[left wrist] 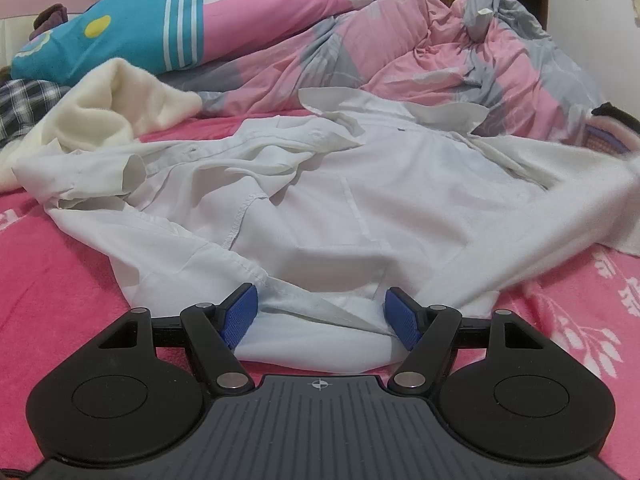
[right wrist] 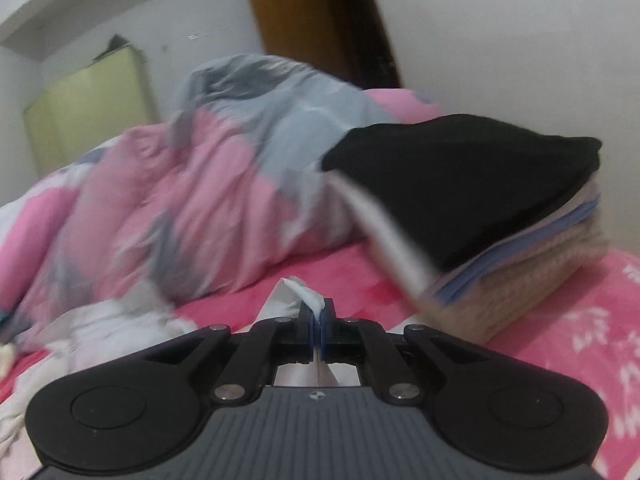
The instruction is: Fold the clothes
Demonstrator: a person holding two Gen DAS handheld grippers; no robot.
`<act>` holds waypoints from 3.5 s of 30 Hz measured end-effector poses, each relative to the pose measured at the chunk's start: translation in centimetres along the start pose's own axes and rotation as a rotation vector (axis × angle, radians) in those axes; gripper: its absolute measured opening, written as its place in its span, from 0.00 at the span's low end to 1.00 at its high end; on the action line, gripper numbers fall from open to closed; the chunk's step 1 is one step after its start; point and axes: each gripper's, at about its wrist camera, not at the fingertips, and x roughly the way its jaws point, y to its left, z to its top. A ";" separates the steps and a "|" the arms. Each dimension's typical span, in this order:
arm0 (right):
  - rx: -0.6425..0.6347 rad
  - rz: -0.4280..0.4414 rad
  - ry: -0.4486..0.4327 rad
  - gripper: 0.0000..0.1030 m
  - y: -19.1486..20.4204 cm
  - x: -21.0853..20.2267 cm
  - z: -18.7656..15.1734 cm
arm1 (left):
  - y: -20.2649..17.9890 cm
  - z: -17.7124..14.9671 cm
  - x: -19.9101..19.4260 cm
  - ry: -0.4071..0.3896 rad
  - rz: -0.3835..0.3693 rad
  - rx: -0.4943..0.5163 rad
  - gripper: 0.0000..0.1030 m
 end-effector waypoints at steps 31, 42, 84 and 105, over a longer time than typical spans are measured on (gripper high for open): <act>0.303 0.547 0.651 0.68 15.4 -2.4 -17.4 | 8.4 1.8 -2.4 0.024 -0.063 -0.389 0.80; 0.532 0.598 0.583 0.00 16.3 -0.2 -19.1 | 6.3 1.4 -1.5 0.059 -0.019 -0.390 0.02; -0.299 0.537 0.250 0.27 18.1 -3.5 -18.3 | -1.5 12.0 6.5 0.165 -0.075 0.340 0.73; -0.049 0.615 0.335 0.26 14.0 -1.2 -18.2 | 15.7 15.6 12.6 0.097 0.164 -0.452 0.03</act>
